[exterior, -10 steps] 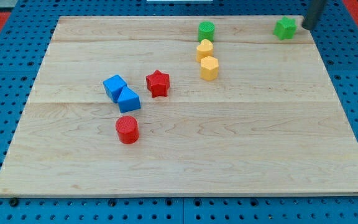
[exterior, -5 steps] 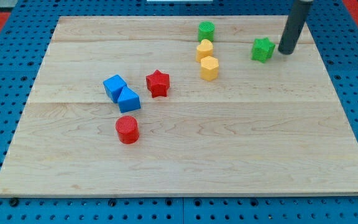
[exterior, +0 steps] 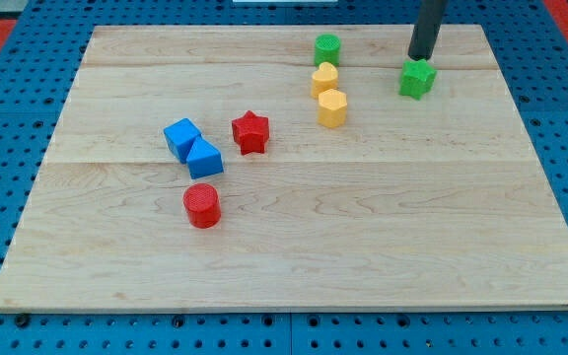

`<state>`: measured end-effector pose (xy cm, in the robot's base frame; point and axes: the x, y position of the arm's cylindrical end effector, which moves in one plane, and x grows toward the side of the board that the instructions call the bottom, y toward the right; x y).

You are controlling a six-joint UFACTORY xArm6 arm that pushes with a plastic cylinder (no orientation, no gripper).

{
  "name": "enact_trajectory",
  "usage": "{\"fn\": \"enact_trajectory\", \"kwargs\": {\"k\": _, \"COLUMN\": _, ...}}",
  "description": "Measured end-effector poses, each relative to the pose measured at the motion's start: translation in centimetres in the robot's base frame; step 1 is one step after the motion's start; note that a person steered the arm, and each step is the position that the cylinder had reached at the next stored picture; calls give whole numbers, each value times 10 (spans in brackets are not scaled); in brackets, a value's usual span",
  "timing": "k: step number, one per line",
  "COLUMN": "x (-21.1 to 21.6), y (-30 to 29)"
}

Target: Move the green star below the yellow hexagon

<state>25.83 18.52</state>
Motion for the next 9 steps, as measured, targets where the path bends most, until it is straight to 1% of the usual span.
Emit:
{"fn": "enact_trajectory", "kwargs": {"k": 1, "x": 3, "y": 0}}
{"fn": "enact_trajectory", "kwargs": {"k": 2, "x": 27, "y": -1}}
{"fn": "enact_trajectory", "kwargs": {"k": 3, "x": 71, "y": -6}}
{"fn": "enact_trajectory", "kwargs": {"k": 4, "x": 105, "y": -20}}
{"fn": "enact_trajectory", "kwargs": {"k": 5, "x": 79, "y": -4}}
{"fn": "enact_trajectory", "kwargs": {"k": 6, "x": 106, "y": -45}}
{"fn": "enact_trajectory", "kwargs": {"k": 7, "x": 142, "y": -63}}
{"fn": "enact_trajectory", "kwargs": {"k": 8, "x": 149, "y": -48}}
{"fn": "enact_trajectory", "kwargs": {"k": 9, "x": 156, "y": -50}}
